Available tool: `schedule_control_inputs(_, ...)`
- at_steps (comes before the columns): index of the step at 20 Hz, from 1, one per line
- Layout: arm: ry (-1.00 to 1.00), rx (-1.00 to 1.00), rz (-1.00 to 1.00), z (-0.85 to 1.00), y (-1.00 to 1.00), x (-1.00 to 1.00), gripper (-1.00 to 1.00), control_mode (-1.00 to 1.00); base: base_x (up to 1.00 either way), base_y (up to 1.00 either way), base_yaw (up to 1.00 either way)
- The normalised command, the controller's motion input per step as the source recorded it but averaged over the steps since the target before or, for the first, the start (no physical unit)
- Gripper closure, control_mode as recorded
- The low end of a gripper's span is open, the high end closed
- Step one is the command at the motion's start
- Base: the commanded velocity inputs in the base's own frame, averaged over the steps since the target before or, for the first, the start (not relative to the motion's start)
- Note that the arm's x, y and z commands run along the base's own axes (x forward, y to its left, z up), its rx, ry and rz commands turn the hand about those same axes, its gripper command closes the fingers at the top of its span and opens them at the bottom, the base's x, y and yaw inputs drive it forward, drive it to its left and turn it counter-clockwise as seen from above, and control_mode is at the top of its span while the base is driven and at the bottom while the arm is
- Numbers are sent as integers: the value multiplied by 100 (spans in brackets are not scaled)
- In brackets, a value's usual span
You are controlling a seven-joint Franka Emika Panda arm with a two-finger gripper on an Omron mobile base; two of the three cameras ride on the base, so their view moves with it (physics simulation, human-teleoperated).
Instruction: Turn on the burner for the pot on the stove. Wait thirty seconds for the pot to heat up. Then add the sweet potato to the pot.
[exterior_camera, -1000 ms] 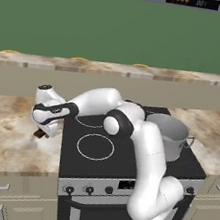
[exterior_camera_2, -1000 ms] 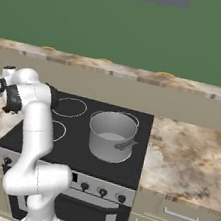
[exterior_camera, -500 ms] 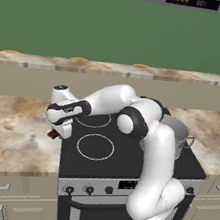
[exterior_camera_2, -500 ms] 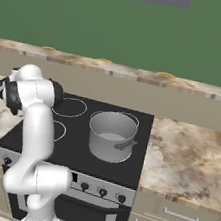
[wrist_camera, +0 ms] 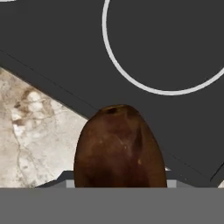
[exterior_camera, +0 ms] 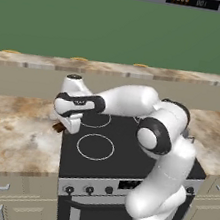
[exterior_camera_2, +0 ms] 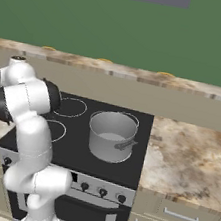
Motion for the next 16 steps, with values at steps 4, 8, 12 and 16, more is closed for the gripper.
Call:
schedule_control_inputs(4,0,0,-5,83,-49,-43,100,-100,0,0,0)
schedule_control_inputs(8,0,0,-2,81,-63,-44,100,-100,0,0,0)
schedule_control_inputs(12,0,-5,-1,69,-74,-40,100,-100,0,0,0)
schedule_control_inputs(16,1,-5,-2,28,-89,-25,100,-100,0,0,0)
